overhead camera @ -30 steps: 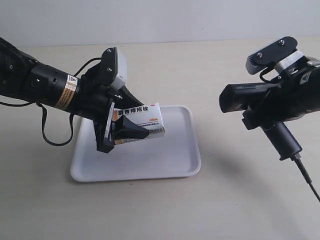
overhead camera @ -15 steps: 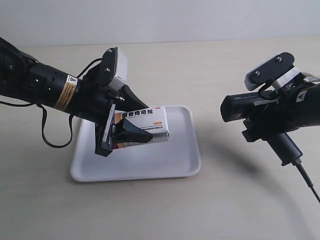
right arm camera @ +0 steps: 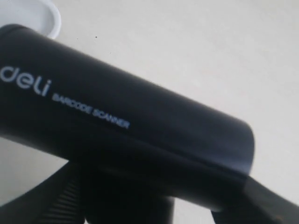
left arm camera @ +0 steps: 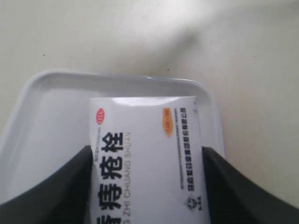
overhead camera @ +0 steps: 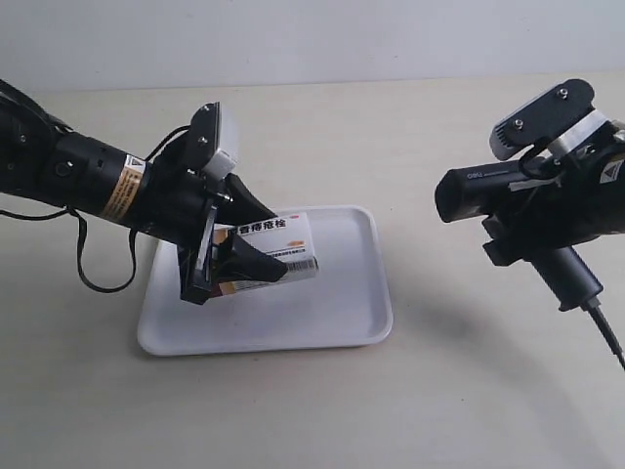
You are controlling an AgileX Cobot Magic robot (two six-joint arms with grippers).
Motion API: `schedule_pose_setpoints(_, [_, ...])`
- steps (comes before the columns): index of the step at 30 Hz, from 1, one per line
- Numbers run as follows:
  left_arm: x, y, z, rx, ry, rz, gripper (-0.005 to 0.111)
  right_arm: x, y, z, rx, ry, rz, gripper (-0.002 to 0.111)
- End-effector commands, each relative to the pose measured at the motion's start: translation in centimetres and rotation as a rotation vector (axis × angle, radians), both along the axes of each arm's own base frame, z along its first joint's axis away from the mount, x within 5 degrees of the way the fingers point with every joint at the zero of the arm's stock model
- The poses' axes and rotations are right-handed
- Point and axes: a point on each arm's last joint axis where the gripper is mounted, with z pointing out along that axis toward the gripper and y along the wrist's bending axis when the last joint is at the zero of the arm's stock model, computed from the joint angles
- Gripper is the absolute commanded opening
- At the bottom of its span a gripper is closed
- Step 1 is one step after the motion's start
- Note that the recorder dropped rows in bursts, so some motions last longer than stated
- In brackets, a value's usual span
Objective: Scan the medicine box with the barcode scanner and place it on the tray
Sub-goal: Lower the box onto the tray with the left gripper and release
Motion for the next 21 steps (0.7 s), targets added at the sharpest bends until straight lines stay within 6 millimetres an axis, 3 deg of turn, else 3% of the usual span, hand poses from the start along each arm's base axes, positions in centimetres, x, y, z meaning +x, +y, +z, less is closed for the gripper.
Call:
schedule_pose_setpoints(1, [0.2,0.2,-0.3,0.005,0.019,0.032,0.0,0.7,0.1,-1.0,0.035,-0.007,-0.053,0.0])
schedule_pose_setpoints(6, [1.4,0.2,-2.4,0.045,0.045,0.185,0.0,2.3,0.6,-5.8,0.094,0.05,-0.188,0.0])
schedule_pose_setpoints(9, [2.0,0.6,-3.7,0.11,0.037,0.254,0.001,2.6,0.5,-6.9,0.109,0.061,-0.238,0.0])
schedule_pose_setpoints(11, [2.1,0.8,-4.2,0.134,0.036,0.269,0.009,2.7,0.4,-7.3,0.128,0.071,-0.287,0.002])
schedule_pose_setpoints(12, [2.1,0.9,-4.6,0.147,0.033,0.27,0.017,2.7,0.4,-7.5,0.135,0.078,-0.311,0.005])
schedule_pose_setpoints(15, [2.1,0.9,-5.3,0.16,0.045,0.265,0.063,2.7,0.3,-7.7,0.136,0.083,-0.322,0.03])
schedule_pose_setpoints(19, [2.3,0.8,-4.8,0.127,0.056,0.305,0.105,2.7,0.3,-7.7,0.136,0.083,-0.322,0.059])
schedule_pose_setpoints(21, [2.3,0.6,-4.0,0.095,0.067,0.324,0.105,2.7,0.3,-7.6,0.141,0.079,-0.325,0.072])
